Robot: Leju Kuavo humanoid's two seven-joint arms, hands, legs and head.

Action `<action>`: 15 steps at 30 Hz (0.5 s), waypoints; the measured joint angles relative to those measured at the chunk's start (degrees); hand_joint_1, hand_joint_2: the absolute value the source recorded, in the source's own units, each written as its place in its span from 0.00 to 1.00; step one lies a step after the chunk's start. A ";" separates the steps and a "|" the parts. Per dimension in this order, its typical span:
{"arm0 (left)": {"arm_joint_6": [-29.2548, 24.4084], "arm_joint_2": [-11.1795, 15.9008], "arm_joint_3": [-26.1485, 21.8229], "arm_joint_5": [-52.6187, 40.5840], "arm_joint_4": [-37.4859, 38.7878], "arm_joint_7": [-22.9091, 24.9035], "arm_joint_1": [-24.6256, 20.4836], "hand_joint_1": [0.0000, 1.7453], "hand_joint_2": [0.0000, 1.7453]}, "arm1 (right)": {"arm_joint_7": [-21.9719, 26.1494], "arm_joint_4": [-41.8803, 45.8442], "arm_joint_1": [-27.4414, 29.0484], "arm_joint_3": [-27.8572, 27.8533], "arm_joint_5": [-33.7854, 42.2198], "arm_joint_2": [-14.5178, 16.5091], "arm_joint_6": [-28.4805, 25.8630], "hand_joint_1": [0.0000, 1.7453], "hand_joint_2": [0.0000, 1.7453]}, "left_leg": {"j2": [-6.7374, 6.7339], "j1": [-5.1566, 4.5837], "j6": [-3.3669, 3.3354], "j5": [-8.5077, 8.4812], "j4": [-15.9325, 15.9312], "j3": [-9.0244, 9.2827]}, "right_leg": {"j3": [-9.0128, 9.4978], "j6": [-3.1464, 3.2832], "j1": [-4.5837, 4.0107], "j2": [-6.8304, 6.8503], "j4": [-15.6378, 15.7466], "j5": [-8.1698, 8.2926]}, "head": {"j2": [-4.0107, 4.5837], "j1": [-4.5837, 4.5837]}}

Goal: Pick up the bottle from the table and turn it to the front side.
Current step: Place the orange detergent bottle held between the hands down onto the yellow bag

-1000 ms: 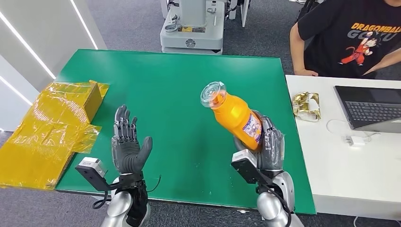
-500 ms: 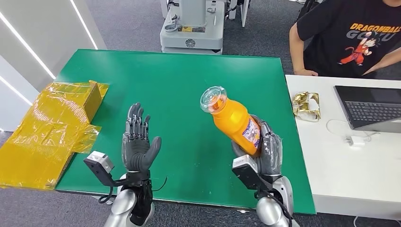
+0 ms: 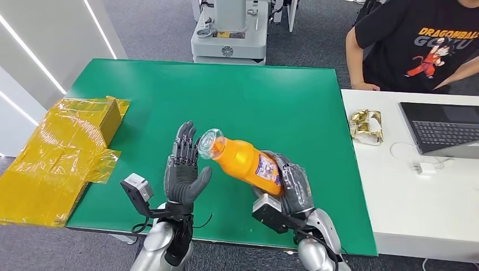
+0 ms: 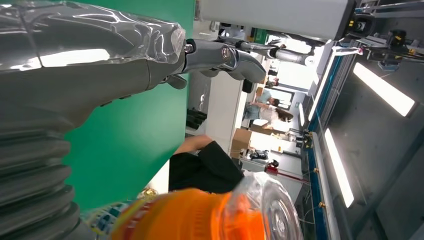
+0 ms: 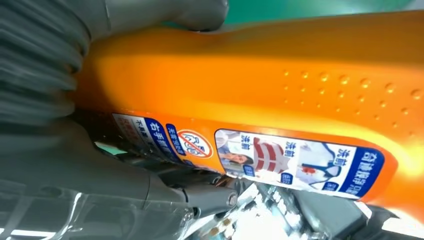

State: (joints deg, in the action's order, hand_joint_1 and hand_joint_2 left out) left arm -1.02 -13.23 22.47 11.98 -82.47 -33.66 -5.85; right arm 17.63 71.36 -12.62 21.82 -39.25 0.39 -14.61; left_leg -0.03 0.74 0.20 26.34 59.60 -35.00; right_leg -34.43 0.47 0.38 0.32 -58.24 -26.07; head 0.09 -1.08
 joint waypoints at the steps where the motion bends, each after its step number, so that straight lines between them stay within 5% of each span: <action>1: -0.11 0.01 0.00 0.00 0.20 0.00 -0.15 0.00 1.00 | 0.12 -0.51 -0.49 0.28 0.25 0.09 1.02 1.00 1.00 | 0.00 0.00 0.00 0.00 0.00 0.00 | 0.00 0.00 0.00 0.00 0.00 0.00 | 0.00 0.01; 15: -1.43 0.17 -0.02 -0.68 0.33 0.39 0.88 0.00 1.00 | -0.40 -8.14 -6.43 5.96 0.70 0.78 11.33 1.00 1.00 | 0.01 0.00 0.00 0.00 0.00 -0.02 | -0.01 0.00 0.00 0.02 -0.01 0.00 | 0.00 0.01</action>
State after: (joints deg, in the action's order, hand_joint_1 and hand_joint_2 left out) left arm -2.45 -13.05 22.45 11.29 -82.14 -33.27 -4.97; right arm 17.23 63.22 -19.05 27.79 -38.54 1.16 -3.29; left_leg -0.02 0.74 0.20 26.34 59.61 -35.02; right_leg -34.44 0.47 0.39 0.33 -58.24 -26.07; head 0.09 -1.08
